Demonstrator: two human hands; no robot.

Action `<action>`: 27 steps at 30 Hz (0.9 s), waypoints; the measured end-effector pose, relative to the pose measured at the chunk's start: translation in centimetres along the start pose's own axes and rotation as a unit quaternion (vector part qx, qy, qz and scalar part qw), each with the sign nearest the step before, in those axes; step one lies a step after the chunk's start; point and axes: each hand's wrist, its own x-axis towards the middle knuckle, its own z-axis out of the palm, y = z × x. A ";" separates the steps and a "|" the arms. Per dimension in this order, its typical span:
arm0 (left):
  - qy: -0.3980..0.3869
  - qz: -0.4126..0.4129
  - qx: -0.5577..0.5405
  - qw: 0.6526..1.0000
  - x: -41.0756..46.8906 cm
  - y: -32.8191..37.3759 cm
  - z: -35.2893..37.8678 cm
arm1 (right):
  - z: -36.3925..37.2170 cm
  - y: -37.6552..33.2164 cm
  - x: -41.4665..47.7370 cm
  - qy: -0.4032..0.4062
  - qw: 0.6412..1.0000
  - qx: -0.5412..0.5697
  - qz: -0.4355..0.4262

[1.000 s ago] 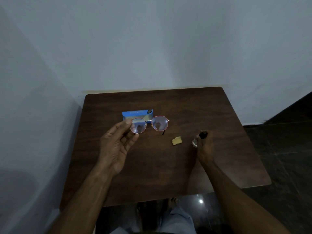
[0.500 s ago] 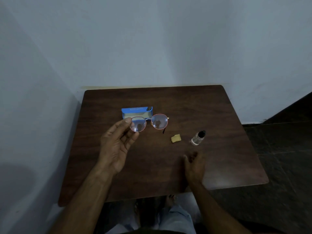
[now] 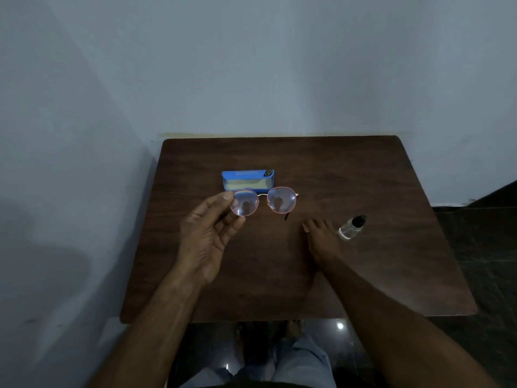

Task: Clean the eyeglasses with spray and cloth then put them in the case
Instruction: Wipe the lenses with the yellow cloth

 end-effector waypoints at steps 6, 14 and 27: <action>0.019 0.009 -0.006 1.000 0.2 0.6 -0.8 | 0.0 -0.1 1.4 0.010 1.000 0.011 0.020; 0.051 0.017 -0.025 0.998 1.1 1.1 -1.2 | -7.1 -10.2 -3.0 0.151 0.850 0.479 0.159; 0.055 0.072 -0.018 0.996 0.6 -0.4 2.1 | -20.1 -21.2 -1.3 0.266 0.932 0.193 -0.152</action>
